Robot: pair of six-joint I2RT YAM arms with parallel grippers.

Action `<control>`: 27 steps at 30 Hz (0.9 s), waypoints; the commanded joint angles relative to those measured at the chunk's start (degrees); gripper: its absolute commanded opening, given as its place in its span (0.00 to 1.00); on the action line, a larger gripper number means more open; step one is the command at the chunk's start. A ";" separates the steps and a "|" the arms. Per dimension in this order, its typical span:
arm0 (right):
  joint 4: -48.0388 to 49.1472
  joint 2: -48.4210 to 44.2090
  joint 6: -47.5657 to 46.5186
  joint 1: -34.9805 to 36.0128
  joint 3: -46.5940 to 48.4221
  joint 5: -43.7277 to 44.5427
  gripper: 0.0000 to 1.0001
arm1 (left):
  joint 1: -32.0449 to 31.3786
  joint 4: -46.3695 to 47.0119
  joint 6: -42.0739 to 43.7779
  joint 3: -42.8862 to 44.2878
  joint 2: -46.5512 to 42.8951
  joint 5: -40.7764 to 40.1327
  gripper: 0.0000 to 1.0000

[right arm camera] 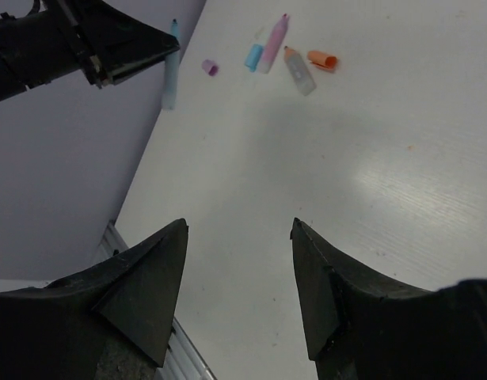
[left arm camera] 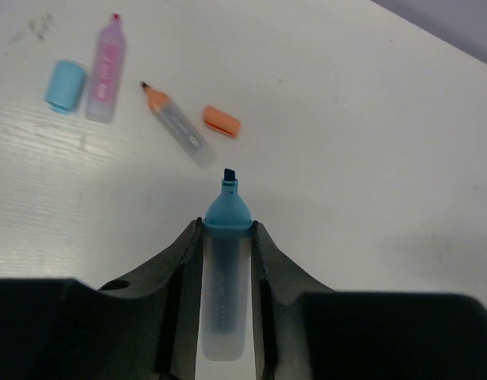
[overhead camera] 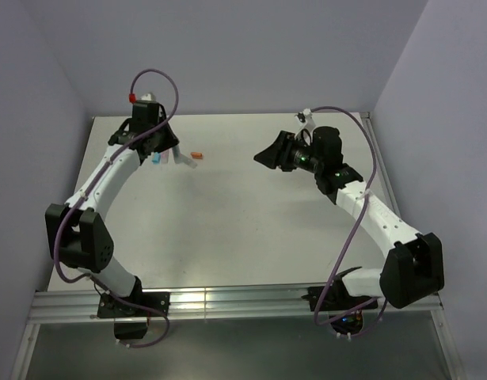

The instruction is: Insert the pens into the pen caps

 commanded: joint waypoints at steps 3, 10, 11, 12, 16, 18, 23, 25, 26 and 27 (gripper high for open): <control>8.20 3.49 1.87 2.78 3.67 -2.90 0.64 | -7.51 1.92 -3.38 -2.18 -7.29 0.20 0.00; 16.99 6.57 5.92 7.00 2.09 -1.05 0.64 | -13.76 2.89 -8.38 -4.20 -9.84 -3.57 0.00; 17.87 6.83 6.53 7.96 2.09 -0.36 0.64 | -15.16 2.81 -8.83 -4.21 -9.76 -4.18 0.00; 18.49 7.27 6.45 8.50 2.52 0.26 0.64 | -15.61 2.72 -9.27 -4.12 -9.41 -4.71 0.00; 17.62 9.11 5.66 11.31 4.28 3.34 0.65 | -17.45 3.42 -11.37 -4.12 -9.05 -6.21 0.00; 17.79 9.91 5.75 12.54 4.72 4.39 0.64 | -18.51 3.51 -12.17 -3.77 -8.88 -7.09 0.00; 19.02 12.02 6.53 13.95 5.08 7.21 0.64 | -19.74 3.33 -13.66 -2.01 -8.09 -7.53 0.00; 19.37 13.07 6.63 14.39 5.60 7.56 0.63 | -20.53 3.07 -13.93 -1.31 -7.91 -7.88 0.00; 19.11 13.43 6.54 14.56 5.95 7.74 0.63 | -20.79 2.81 -14.01 -1.04 -7.48 -8.40 0.00; 18.85 14.04 6.54 14.65 6.65 8.00 0.63 | -20.97 2.72 -14.10 -0.87 -7.30 -8.50 0.00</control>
